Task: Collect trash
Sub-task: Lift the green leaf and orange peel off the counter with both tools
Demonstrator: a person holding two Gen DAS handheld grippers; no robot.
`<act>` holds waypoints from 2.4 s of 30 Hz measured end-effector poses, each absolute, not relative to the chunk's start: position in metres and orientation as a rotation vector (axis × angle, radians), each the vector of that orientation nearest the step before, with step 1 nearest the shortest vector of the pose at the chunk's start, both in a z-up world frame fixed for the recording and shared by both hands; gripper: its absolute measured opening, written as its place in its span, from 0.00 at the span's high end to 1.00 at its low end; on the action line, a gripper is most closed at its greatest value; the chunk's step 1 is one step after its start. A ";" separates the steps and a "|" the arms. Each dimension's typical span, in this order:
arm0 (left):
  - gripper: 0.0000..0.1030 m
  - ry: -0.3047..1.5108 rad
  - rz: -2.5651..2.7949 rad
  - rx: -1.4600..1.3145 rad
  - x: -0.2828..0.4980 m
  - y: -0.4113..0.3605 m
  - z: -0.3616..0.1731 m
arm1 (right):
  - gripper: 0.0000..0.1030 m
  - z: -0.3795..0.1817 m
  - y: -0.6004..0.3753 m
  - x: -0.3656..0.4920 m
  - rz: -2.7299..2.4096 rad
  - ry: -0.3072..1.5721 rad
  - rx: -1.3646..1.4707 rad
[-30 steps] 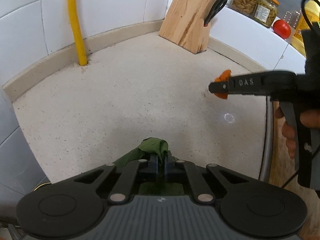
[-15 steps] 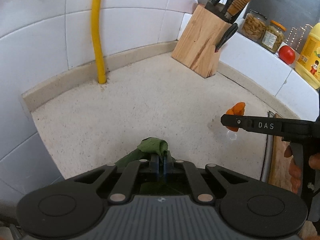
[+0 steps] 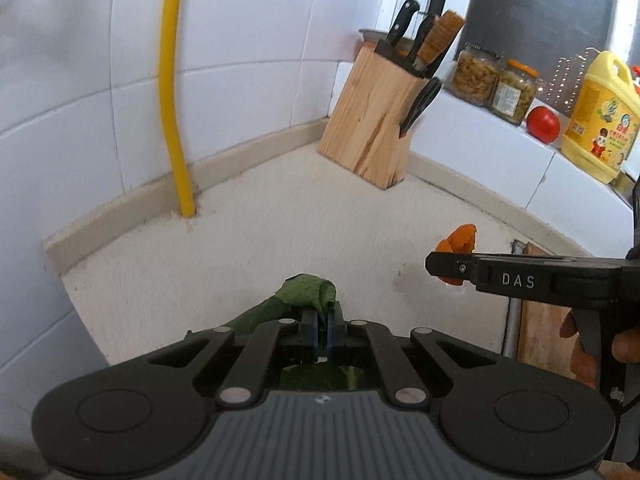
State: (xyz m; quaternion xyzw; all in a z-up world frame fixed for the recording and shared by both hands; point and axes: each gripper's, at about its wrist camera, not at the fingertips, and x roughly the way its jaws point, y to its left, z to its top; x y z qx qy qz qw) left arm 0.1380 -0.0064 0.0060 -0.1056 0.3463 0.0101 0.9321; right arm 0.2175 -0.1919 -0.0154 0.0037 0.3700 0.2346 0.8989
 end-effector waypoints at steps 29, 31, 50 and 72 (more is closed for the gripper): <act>0.99 0.595 -0.008 -0.172 0.120 -0.006 0.041 | 0.79 0.013 -0.179 0.180 0.485 0.694 -0.013; 0.99 0.589 -0.001 -0.174 0.116 -0.004 0.043 | 0.79 0.015 -0.174 0.178 0.497 0.692 -0.017; 0.99 0.525 0.143 -0.216 0.057 0.041 0.055 | 0.79 0.024 -0.102 0.139 0.687 0.674 -0.079; 0.99 0.519 0.345 -0.260 -0.024 0.107 0.040 | 0.79 0.009 0.000 0.089 0.916 0.726 -0.154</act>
